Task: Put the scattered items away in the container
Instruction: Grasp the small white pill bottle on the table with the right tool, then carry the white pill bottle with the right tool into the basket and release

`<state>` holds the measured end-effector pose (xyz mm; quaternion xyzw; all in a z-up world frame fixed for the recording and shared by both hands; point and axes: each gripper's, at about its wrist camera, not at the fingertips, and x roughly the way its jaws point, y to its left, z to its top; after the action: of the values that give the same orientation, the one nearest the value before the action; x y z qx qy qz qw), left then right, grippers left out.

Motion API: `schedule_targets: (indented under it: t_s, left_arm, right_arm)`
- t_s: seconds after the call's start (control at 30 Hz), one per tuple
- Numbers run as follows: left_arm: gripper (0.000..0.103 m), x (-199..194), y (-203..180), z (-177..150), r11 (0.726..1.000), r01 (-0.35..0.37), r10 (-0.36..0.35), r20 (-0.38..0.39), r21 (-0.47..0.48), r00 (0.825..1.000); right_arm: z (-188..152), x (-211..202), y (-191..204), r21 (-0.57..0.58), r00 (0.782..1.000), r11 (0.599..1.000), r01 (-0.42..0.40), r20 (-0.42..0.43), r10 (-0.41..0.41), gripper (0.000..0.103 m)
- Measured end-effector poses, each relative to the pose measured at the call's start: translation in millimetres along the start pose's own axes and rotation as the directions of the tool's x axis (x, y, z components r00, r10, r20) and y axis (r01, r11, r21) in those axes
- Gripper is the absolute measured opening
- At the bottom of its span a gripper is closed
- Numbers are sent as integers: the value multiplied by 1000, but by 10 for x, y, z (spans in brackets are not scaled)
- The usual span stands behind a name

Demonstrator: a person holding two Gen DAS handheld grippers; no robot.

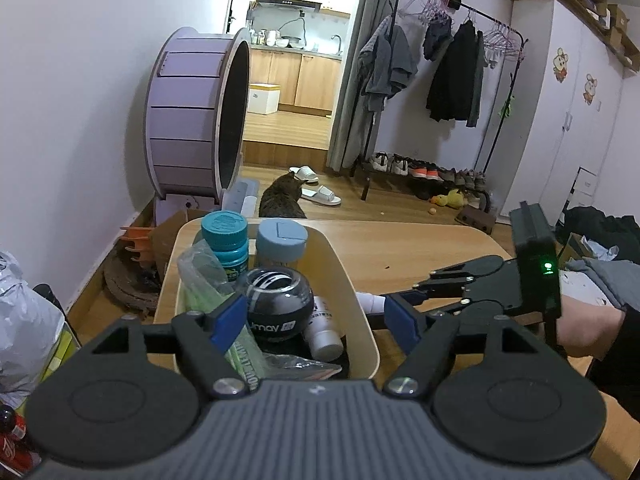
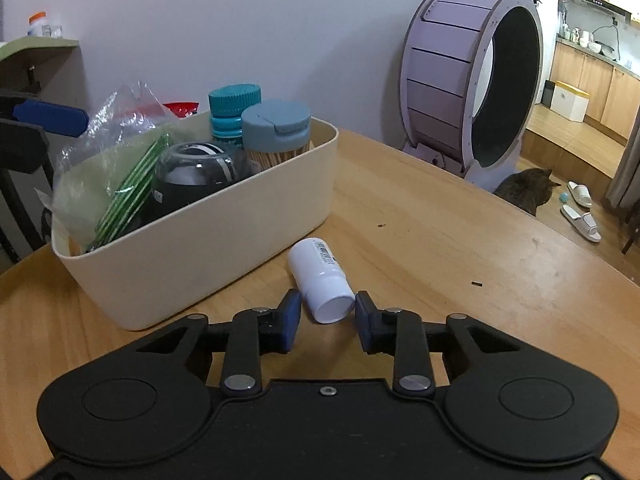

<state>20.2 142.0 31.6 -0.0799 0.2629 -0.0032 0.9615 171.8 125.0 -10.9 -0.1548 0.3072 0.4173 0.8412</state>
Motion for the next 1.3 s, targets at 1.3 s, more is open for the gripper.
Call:
schedule_targets:
  t_s: [1.3]
  left_arm:
    - [75, -194, 270, 68, 999, -30, 32, 45, -37, 998]
  right_arm:
    - [667, -93, 256, 41, 988, 999, 3, 152, -9, 37]
